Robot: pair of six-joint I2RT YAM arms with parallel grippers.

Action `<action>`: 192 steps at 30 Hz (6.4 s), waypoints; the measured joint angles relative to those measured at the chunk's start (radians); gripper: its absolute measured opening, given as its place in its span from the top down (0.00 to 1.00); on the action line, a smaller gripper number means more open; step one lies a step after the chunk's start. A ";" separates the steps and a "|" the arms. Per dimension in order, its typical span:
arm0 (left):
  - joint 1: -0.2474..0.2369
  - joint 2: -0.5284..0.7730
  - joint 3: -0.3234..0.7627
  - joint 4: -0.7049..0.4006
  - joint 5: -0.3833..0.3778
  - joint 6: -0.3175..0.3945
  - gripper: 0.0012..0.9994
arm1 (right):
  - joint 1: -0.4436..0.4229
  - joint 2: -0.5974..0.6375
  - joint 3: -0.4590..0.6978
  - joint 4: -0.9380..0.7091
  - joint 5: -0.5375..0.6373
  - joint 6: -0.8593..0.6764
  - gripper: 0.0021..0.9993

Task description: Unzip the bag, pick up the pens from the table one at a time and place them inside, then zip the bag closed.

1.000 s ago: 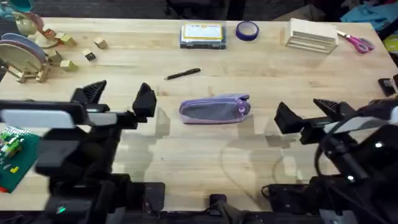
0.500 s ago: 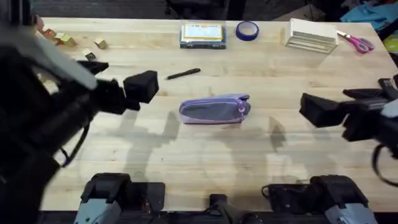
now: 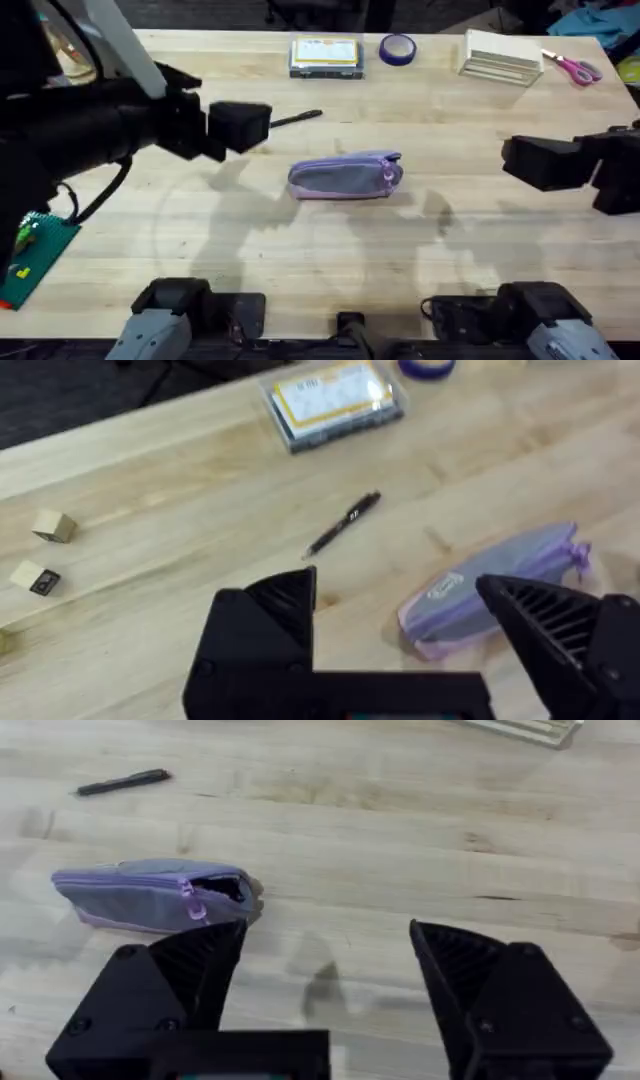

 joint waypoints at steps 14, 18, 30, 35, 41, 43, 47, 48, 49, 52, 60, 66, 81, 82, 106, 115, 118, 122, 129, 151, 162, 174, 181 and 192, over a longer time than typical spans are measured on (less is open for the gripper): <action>0.000 0.019 0.001 -0.289 0.137 0.778 0.01 | 0.000 0.000 0.003 -0.003 -0.047 0.000 0.00; 0.000 0.020 0.001 -0.293 0.166 0.964 0.01 | 0.000 0.000 0.003 -0.003 -0.050 0.000 0.00; 0.000 0.019 0.001 -0.308 0.205 1.127 0.01 | 0.000 0.000 0.003 -0.003 -0.049 -0.003 0.00; 0.000 0.020 0.001 -0.310 0.223 1.135 0.01 | 0.000 0.000 0.003 -0.003 -0.049 -0.027 0.00; 0.000 0.083 0.002 -0.315 0.227 1.137 0.01 | 0.000 0.000 0.003 -0.003 -0.049 -0.033 0.00; 0.000 0.134 0.002 -0.315 0.228 1.137 0.01 | 0.000 0.000 0.003 -0.003 -0.049 -0.034 0.00; 0.000 0.261 0.002 -0.310 0.249 1.137 0.01 | 0.000 0.000 0.003 -0.003 -0.049 -0.034 0.00; 0.000 0.286 0.002 -0.306 0.259 1.137 0.01 | 0.000 0.000 0.003 -0.003 -0.049 -0.034 0.00; 0.000 0.316 0.002 -0.297 0.271 1.137 0.01 | 0.000 0.000 0.003 -0.003 -0.049 -0.035 0.00; 0.000 0.395 0.002 -0.269 0.308 1.137 0.01 | 0.000 0.000 0.003 -0.003 -0.049 -0.038 0.00; 0.000 0.598 0.002 -0.186 0.407 1.136 0.01 | 0.000 0.000 0.003 -0.003 -0.049 -0.041 0.00; 0.000 0.683 0.002 -0.163 0.472 1.137 0.01 | 0.000 0.000 0.003 -0.003 -0.049 -0.041 0.00; -0.059 0.834 0.002 -0.097 0.516 1.136 0.01 | 0.000 0.000 0.003 -0.003 -0.049 -0.042 0.00; -0.063 0.839 0.002 -0.095 0.517 1.136 0.01 | 0.000 0.000 0.003 -0.003 -0.049 -0.042 0.00; -0.078 0.859 0.002 -0.070 0.518 1.137 0.96 | 0.000 0.047 0.003 -0.083 -0.350 -0.015 0.00; -0.078 0.858 0.002 -0.069 0.518 1.137 0.96 | 0.000 0.061 0.003 -0.084 -0.417 -0.018 0.00; -0.079 0.858 0.002 -0.069 0.518 1.137 0.96 | 0.000 0.061 0.003 -0.084 -0.420 -0.018 0.00; -0.078 0.858 0.002 -0.069 0.518 1.137 0.96 | 0.000 0.061 0.003 -0.084 -0.420 -0.018 0.00; -0.078 0.859 0.002 -0.069 0.518 1.137 0.96 | 0.000 0.061 0.003 -0.110 -0.422 0.019 0.00; -0.078 0.859 0.002 -0.069 0.518 1.137 0.96 | 0.020 0.076 -0.215 0.048 -0.427 0.080 0.00; -0.078 0.858 0.002 -0.069 0.518 1.137 0.96 | 0.130 0.136 -0.267 0.135 -0.427 0.103 0.00; -0.078 0.858 0.002 -0.069 0.518 1.137 0.96 | 0.231 0.319 -0.267 0.240 -0.427 0.127 0.00; -0.079 0.859 0.002 -0.069 0.518 1.137 0.96 | 0.316 0.442 -0.268 0.361 -0.414 0.154 0.00; -0.078 0.859 0.002 -0.069 0.518 1.137 0.96 | 0.360 0.564 -0.268 0.454 -0.346 0.240 0.00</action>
